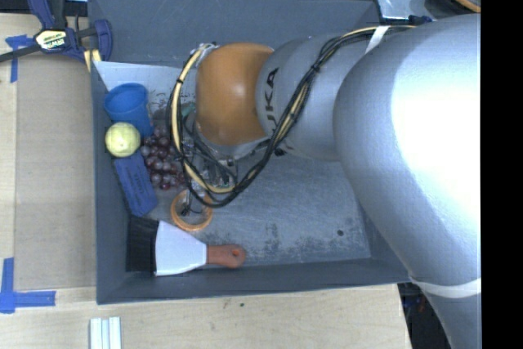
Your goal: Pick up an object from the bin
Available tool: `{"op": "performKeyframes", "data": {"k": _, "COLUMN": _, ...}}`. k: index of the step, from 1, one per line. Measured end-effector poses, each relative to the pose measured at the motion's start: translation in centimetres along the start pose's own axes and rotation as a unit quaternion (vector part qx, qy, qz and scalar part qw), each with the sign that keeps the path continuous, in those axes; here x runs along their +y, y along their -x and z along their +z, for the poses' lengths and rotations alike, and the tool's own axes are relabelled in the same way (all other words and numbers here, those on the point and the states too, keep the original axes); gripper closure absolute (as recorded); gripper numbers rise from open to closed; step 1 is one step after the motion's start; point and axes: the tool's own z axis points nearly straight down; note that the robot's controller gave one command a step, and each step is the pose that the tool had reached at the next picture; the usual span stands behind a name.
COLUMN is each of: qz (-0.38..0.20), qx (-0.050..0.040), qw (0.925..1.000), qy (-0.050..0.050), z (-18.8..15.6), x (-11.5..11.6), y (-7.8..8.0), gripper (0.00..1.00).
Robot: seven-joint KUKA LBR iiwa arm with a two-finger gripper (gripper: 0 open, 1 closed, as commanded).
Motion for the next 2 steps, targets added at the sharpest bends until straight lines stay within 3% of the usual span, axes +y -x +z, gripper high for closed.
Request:
{"op": "performKeyframes", "data": {"k": 1, "qz": 0.119, "qx": -0.0057, "qw": 0.9929, "qy": 0.0, "z": -5.6, "x": -2.0, "y": 0.1, "gripper": 0.0}}
{"op": "performKeyframes", "data": {"k": 2, "qz": 0.091, "qx": 0.0, "qw": 0.9958, "qy": 0.0, "z": -2.9, "x": -0.7, "y": -2.5, "gripper": 0.0}}
